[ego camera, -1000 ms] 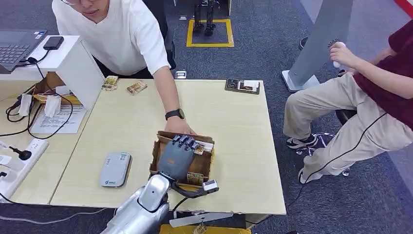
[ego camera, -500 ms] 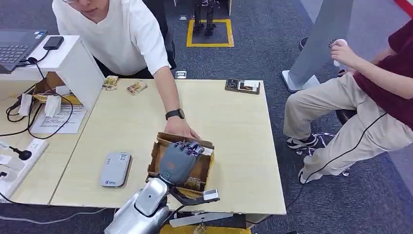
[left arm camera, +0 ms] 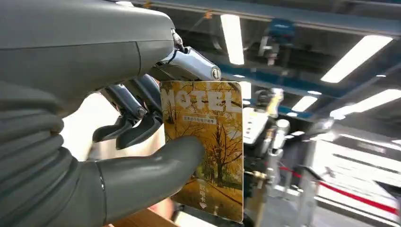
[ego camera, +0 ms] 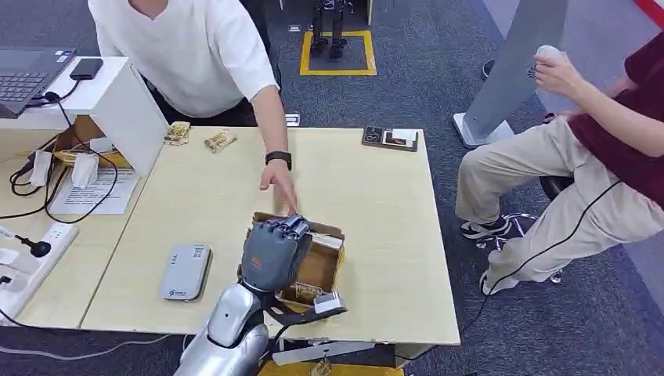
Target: Pass the card to the sensor for recognition and then transmit it.
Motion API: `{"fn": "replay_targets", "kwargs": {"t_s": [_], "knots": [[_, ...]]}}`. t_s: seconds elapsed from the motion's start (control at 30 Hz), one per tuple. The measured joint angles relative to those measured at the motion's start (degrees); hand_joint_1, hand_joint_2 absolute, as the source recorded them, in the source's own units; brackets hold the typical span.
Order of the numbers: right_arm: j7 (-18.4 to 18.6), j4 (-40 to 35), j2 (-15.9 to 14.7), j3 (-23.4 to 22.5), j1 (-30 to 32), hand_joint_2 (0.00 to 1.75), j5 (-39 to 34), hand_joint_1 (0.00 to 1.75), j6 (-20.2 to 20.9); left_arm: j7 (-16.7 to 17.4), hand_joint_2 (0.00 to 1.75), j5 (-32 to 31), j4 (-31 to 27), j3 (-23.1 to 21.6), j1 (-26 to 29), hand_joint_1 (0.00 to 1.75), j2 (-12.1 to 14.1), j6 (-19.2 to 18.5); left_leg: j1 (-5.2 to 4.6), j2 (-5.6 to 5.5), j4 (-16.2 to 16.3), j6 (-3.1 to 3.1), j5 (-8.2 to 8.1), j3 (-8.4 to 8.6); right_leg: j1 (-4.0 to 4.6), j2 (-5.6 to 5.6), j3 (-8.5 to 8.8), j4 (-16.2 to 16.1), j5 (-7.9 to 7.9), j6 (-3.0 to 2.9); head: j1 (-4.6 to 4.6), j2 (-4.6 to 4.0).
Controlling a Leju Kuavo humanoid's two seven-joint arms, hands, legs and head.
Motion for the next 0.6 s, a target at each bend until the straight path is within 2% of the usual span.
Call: {"fn": "replay_targets", "kwargs": {"t_s": [0.07,0.17,0.23,0.33,0.6], "knots": [[0.0,0.0,0.0,0.0,0.0,0.0,0.0,0.0,0.0,-1.5,1.75,0.7,-0.6,1.2,0.4,1.75,-0.6,0.0,0.0,0.0,0.0,0.0,0.0,0.01,0.0,0.0,0.0,0.0,0.0,0.0,0.0,0.0],[0.0,-0.1,0.0,0.0,0.1,0.0,0.0,0.0,0.0,-9.5,1.75,5.6,-1.8,5.5,1.6,1.75,-3.3,0.0,0.0,0.0,0.0,0.0,0.01,0.0,0.0,0.0,0.0,0.0,0.0,0.0,0.02,0.0],[0.0,-0.3,0.1,-0.1,0.2,0.0,0.0,0.0,0.0,-11.5,1.75,10.3,-2.4,7.8,1.7,1.75,-4.1,0.0,0.0,0.06,0.0,-0.01,0.0,0.04,0.0,0.06,0.0,0.0,0.0,0.0,0.04,0.0],[-0.2,-1.0,0.4,-0.7,0.8,0.0,-0.3,0.0,0.0,-9.9,1.75,19.5,-3.4,9.3,1.7,1.75,-4.4,0.0,0.01,-0.01,0.0,-0.01,0.0,0.03,0.02,-0.01,0.0,0.0,0.0,0.0,0.0,0.0],[-1.1,-2.4,1.3,-3.4,1.4,0.0,0.7,0.0,0.0,-7.3,1.75,31.9,-3.7,13.8,0.9,1.75,-4.7,0.0,0.01,-0.01,0.0,-0.01,0.01,0.03,0.02,0.0,-0.01,0.0,0.0,-0.01,-0.02,0.0]]}}
